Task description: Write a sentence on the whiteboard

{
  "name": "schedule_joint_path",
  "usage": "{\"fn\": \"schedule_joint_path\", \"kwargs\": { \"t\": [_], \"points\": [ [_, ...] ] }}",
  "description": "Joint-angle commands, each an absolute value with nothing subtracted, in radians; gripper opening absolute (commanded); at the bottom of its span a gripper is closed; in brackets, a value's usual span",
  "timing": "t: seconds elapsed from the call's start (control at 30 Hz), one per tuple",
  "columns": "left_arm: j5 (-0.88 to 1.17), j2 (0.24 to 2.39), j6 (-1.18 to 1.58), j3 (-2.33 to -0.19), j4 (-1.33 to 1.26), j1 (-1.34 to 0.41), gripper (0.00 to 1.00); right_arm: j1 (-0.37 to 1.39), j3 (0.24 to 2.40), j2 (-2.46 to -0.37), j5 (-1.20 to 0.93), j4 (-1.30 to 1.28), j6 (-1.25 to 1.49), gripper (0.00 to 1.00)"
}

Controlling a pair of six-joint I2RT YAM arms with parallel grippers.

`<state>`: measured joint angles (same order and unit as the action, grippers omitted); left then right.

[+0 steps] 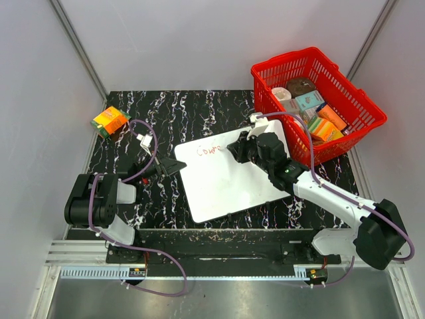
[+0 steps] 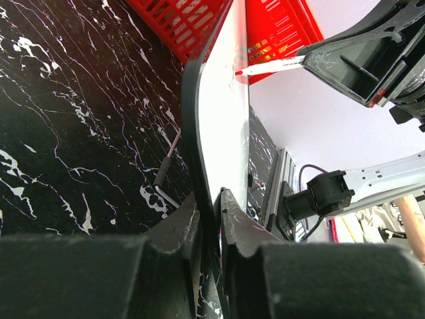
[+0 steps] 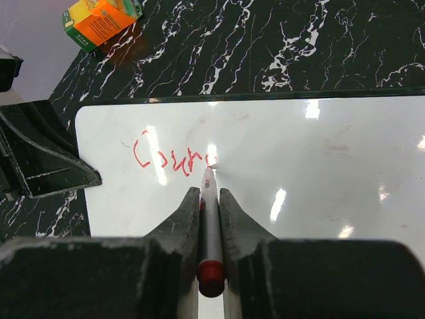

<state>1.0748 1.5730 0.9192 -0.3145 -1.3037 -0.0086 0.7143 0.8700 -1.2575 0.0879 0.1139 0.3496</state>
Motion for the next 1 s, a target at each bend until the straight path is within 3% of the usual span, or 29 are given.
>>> {"fn": "schedule_joint_path", "kwargs": {
  "t": [0.0, 0.97],
  "points": [
    [1.129, 1.580, 0.827, -0.333, -1.494, -0.031, 0.00, 0.707, 0.870, -1.243, 0.135, 0.089, 0.331, 0.00],
    [1.129, 1.580, 0.825, -0.333, -1.493, -0.031, 0.00, 0.701, 0.902, -1.266, 0.163, 0.141, 0.342, 0.00]
  ]
}}
